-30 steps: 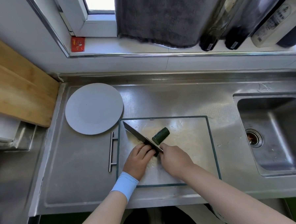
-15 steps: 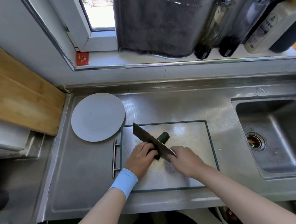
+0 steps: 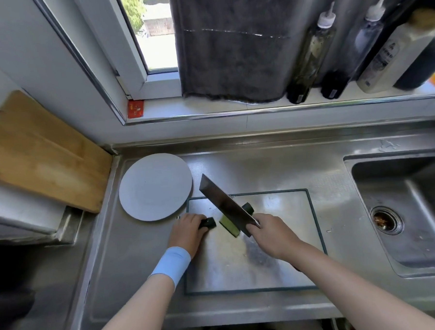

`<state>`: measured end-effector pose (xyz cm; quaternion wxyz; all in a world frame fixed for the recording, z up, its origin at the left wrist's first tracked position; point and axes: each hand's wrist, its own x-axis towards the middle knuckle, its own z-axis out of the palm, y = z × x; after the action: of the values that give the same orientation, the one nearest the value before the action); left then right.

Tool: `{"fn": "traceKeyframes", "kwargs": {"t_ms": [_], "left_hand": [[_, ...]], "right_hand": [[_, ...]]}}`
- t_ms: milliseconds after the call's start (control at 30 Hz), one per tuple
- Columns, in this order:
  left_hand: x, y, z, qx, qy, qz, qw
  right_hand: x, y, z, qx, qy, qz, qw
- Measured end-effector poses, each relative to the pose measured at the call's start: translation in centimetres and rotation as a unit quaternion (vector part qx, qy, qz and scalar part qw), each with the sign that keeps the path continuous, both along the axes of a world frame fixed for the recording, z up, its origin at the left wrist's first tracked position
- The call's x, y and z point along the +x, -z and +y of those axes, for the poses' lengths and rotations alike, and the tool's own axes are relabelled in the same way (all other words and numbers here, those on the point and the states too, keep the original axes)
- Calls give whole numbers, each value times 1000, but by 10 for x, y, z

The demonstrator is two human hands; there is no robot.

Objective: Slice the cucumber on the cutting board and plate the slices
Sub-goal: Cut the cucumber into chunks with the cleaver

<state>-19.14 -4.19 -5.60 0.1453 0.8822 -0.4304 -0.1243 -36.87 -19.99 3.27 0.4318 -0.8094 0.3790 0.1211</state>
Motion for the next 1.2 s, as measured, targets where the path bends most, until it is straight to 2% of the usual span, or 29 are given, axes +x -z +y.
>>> {"fn": "traceKeyframes", "kwargs": {"t_ms": [133,300,367,467,533,767,933,1067,1200], "left_hand": [[15,0,-20,15,-30,-3,999],[22,-5,-37,48,-5,-30,998],[14,-8,-40,18,4,-18,1000],[-7,-10,-40,-60,37,47,996],[-22,-7,-41,-72,79,65,992],[-27,-2,-32,-31,154,-21,987],[-21,-5,-13,23,206,46,977],[-25,-6,-4,79,205,44,975],[-23,-10,3,39,126,21,991]], "right_hand": [[2,1,0,-23,-2,-6,1000],[4,2,-2,-32,4,-7,999],[4,1,-3,-36,12,-9,999],[3,1,-4,-39,26,-8,999],[3,1,-4,-45,35,-5,998],[-2,2,-5,-52,28,-2,998],[1,0,-1,-57,27,-2,998],[5,-1,4,-51,23,-4,998],[4,-1,7,-49,14,-2,999]]}}
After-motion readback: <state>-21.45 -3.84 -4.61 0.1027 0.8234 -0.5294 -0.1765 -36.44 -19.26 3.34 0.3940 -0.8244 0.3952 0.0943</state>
